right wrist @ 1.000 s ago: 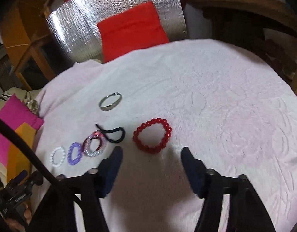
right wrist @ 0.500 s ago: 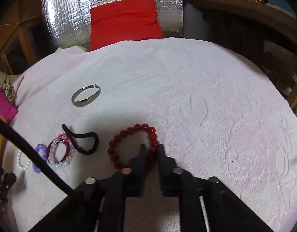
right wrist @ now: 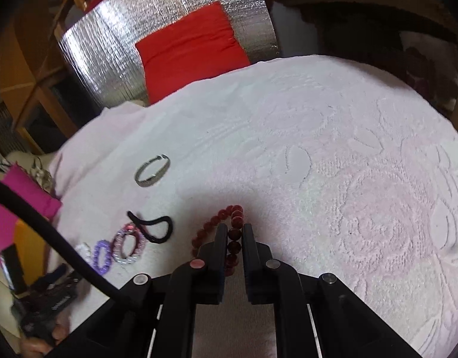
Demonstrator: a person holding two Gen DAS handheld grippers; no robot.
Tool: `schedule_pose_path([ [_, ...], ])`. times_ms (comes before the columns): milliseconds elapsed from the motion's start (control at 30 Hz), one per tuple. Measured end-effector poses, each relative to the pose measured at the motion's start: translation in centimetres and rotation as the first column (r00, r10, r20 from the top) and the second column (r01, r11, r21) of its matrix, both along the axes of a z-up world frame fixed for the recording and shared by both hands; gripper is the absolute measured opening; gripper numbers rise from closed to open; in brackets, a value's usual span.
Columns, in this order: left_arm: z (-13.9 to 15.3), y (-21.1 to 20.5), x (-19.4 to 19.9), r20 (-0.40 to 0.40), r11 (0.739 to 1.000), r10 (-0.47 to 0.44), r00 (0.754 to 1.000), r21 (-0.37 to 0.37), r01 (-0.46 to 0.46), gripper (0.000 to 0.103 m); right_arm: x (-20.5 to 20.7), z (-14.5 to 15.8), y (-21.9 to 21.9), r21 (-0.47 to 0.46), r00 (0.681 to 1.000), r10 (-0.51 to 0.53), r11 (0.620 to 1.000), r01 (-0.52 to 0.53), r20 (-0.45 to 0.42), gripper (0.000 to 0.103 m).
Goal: Organize jewelry
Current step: 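Grasp the red bead bracelet with the right tool while the left tool grasps the white bead bracelet, then carry both bracelets into the orange tray and open both tools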
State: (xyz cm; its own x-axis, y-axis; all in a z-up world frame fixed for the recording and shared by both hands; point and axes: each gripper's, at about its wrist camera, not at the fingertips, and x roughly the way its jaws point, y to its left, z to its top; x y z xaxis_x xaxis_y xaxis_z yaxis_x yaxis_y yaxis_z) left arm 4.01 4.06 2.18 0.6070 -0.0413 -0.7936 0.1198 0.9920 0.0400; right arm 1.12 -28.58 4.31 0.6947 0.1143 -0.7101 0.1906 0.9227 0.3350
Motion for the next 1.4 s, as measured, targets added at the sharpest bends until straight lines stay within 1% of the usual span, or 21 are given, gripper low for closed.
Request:
schedule_pose_path([
  [33,0.0,-0.1,0.0,-0.006,1.0,-0.011,1.0,-0.011,0.011,0.02,-0.2,0.2,0.1,0.003,1.0,0.003,1.0,-0.003,0.009,0.011],
  [67,0.1,0.0,-0.1,-0.012,0.999,-0.02,1.0,-0.035,0.02,0.009,-0.4,0.5,0.2,0.008,1.0,0.007,1.0,-0.008,0.017,0.011],
  [133,0.5,0.1,-0.3,-0.007,0.998,-0.024,1.0,-0.064,0.024,0.009,-0.7,1.0,0.5,0.021,0.999,0.015,1.0,-0.015,0.038,0.011],
  [367,2.8,0.1,-1.7,0.047,0.994,-0.048,0.998,-0.098,0.052,0.009,-1.5,2.5,2.0,0.046,0.992,0.058,0.997,-0.064,0.109,0.011],
  [433,3.4,0.2,-2.3,0.06,0.992,-0.054,0.997,-0.11,0.061,0.009,-1.7,2.9,2.3,0.066,0.99,0.07,0.995,-0.079,0.125,0.011],
  [600,4.5,0.7,-3.7,0.076,0.989,-0.076,0.994,-0.122,0.085,0.009,-2.4,3.6,2.8,0.094,0.984,0.088,0.99,-0.103,0.155,0.011],
  [733,5.4,1.0,-5.0,0.095,0.987,-0.085,0.992,-0.127,0.097,0.009,-3.0,4.2,3.1,0.138,0.979,0.103,0.982,-0.128,0.177,0.011],
  [967,7.4,2.4,-7.0,0.137,0.987,-0.066,0.988,-0.14,0.085,0.009,-3.7,5.4,5.5,0.147,0.965,0.145,0.973,-0.179,0.22,0.011],
  [1133,9.2,4.7,-8.7,0.177,0.986,-0.034,0.984,-0.158,0.062,0.009,-4.1,6.4,8.3,0.147,0.947,0.193,0.961,-0.235,0.255,0.011],
  [1267,10.6,6.9,-10.0,0.204,0.984,-0.003,0.979,-0.172,0.039,0.009,-4.1,7.0,11.7,0.14,0.929,0.249,0.945,-0.295,0.274,0.011],
  [1400,12.1,10.0,-11.7,0.244,0.982,0.045,0.969,-0.188,0.002,0.009,-4.2,7.7,15.8,0.133,0.902,0.317,0.921,-0.367,0.294,0.011],
])
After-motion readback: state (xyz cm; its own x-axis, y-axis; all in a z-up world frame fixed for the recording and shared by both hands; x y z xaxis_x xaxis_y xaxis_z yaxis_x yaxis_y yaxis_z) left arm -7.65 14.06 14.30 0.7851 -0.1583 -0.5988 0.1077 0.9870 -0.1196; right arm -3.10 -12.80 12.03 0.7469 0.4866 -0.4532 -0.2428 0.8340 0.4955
